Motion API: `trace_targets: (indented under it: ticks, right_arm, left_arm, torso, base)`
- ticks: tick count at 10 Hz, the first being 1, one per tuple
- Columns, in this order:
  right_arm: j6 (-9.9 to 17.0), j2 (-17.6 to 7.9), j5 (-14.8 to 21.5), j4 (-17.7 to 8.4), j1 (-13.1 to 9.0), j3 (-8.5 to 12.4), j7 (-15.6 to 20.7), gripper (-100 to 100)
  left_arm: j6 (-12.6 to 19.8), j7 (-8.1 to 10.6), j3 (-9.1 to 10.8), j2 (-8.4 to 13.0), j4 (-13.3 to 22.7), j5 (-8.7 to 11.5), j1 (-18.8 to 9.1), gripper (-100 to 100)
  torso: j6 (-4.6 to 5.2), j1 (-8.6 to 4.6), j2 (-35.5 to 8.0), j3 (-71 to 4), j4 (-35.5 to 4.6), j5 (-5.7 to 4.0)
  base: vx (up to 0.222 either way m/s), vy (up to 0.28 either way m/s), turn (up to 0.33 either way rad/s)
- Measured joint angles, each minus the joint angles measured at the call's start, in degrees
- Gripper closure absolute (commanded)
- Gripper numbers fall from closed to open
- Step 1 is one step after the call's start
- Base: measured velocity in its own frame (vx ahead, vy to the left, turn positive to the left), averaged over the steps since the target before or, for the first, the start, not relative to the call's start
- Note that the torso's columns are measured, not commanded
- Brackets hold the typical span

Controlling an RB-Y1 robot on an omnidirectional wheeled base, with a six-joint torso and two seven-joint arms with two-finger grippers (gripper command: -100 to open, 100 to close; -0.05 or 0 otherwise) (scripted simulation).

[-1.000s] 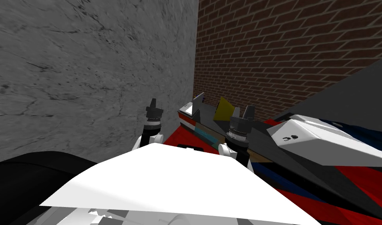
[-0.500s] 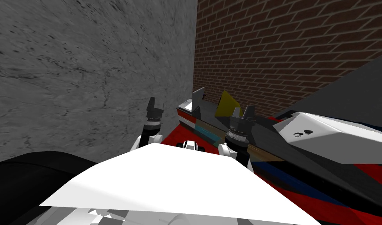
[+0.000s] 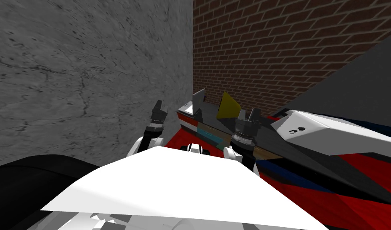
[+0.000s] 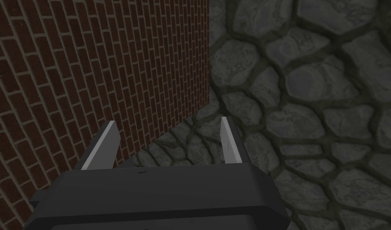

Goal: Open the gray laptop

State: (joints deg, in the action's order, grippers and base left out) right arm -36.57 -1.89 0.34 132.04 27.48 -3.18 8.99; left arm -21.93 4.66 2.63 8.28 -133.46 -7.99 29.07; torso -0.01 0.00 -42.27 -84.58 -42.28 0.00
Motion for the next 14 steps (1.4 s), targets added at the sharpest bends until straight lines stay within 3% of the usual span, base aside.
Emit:
trace_targets:
  ticks: [14]
  right_arm:
    - [0.0,0.0,0.0,0.0,0.0,0.0,0.0,0]
  left_arm:
    - [17.4,0.91,4.25,7.8,-3.0,-3.7,2.6,-100]
  torso:
    - [0.01,0.00,0.0,0.0,0.0,0.00]
  base:
    - [0.056,-0.008,-0.153]
